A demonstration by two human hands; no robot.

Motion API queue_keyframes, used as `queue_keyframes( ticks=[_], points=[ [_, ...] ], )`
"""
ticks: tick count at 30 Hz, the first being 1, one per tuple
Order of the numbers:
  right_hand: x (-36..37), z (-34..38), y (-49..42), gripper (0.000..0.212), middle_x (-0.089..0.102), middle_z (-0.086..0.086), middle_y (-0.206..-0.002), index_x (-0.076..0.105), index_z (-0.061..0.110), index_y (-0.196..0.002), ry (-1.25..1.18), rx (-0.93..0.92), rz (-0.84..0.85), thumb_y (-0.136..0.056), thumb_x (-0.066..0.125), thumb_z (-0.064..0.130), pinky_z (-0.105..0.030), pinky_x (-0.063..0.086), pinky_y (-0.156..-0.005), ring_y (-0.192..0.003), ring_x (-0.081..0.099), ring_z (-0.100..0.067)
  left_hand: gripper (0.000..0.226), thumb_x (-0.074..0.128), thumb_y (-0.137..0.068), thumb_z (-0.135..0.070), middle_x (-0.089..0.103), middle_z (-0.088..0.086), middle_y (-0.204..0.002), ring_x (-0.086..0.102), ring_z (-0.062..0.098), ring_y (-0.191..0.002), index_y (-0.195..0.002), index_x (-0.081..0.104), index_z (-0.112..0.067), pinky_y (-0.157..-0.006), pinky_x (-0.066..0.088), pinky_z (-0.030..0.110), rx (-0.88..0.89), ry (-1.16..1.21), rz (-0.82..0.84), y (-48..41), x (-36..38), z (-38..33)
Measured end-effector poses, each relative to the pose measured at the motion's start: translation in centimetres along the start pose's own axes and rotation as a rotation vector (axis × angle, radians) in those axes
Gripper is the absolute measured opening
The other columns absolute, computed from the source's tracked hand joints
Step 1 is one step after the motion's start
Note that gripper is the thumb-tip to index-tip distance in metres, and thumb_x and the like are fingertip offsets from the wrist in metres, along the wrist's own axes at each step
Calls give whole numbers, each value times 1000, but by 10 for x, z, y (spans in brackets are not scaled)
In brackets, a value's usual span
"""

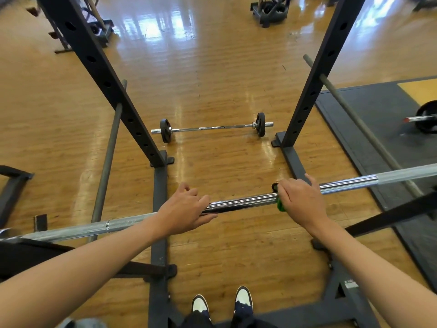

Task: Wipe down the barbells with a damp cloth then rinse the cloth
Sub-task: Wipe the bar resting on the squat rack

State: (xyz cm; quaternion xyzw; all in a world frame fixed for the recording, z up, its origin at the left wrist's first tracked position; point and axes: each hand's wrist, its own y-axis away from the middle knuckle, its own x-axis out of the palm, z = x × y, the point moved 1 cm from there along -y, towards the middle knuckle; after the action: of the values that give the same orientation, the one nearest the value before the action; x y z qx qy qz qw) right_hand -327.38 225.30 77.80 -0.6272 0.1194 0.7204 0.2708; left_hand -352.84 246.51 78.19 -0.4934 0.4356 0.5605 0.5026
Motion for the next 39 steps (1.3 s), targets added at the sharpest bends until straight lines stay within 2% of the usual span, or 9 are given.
queue_keyframes(
  ticks=[4, 10, 15, 18, 24, 29, 31, 37, 39],
  points=[
    [6, 59, -16, 41, 48, 9, -53, 46, 24, -55, -15, 142, 25, -92, 31, 31, -46, 42, -97, -53, 45, -16, 56, 18, -103, -67, 64, -11, -77, 55, 14, -71, -95, 55, -26, -88, 40, 38, 3, 1, -7, 0, 0, -1],
    [14, 39, 13, 27, 64, 8, -88, 65, 26, -104, -12, -196, -88, -105, 40, 36, -52, 36, -111, -85, 59, -18, 56, 19, -103, -67, 64, -11, -78, 55, 14, -71, -95, 56, -25, -88, 39, 38, 3, -4, -10, 0, 1, 0],
    [1, 23, -6, 42, 58, 8, -67, 55, 23, -67, -12, 123, -26, -97, 28, 34, -50, 38, -103, -70, 60, -22, 57, 19, -103, -66, 64, -11, -76, 56, 15, -71, -93, 57, -24, -89, 40, 39, 3, -13, -23, 1, 0, -1],
    [8, 68, -9, 38, 58, 7, -64, 50, 24, -63, -32, 91, -24, -96, 32, 31, -49, 40, -102, -62, 55, -19, 59, 17, -102, -67, 64, -11, -76, 55, 14, -70, -92, 57, -25, -89, 40, 38, 3, -7, -18, 0, -1, -1],
    [12, 27, 19, 29, 65, 8, -100, 64, 25, -113, -1, -237, -50, -105, 39, 38, -54, 31, -115, -94, 61, -17, 59, 17, -102, -68, 64, -12, -77, 55, 14, -72, -93, 57, -25, -89, 38, 38, 2, -7, -1, 1, 0, 0],
    [-5, 17, -10, 43, 56, 8, -60, 51, 24, -60, 26, 89, 17, -94, 26, 35, -53, 36, -109, -61, 58, -20, 61, 14, -102, -67, 63, -11, -77, 55, 14, -71, -93, 57, -25, -88, 39, 38, -5, -9, -10, 0, 0, -2],
    [-2, 47, -19, 44, 56, 6, -56, 48, 22, -55, 16, 128, 88, -90, 25, 34, -49, 37, -105, -57, 56, -19, 61, 14, -102, -67, 63, -12, -76, 55, 14, -71, -93, 57, -25, -89, 39, 37, -4, -11, -14, 1, -1, -2],
    [15, 37, 18, 29, 65, 4, -98, 65, 24, -113, 35, -266, -73, -105, 40, 36, -51, 38, -106, -91, 59, -23, 58, 18, -102, -67, 63, -11, -75, 54, 14, -69, -92, 57, -25, -87, 38, 37, 0, -8, -28, 2, 0, -1],
    [10, 4, 19, 31, 65, 3, -102, 64, 23, -118, 57, -294, -89, -105, 39, 37, -54, 37, -107, -94, 60, -24, 57, 20, -103, -67, 63, -12, -75, 54, 14, -69, -92, 57, -25, -87, 39, 37, 3, -12, -38, 1, -1, -1]
  ],
)
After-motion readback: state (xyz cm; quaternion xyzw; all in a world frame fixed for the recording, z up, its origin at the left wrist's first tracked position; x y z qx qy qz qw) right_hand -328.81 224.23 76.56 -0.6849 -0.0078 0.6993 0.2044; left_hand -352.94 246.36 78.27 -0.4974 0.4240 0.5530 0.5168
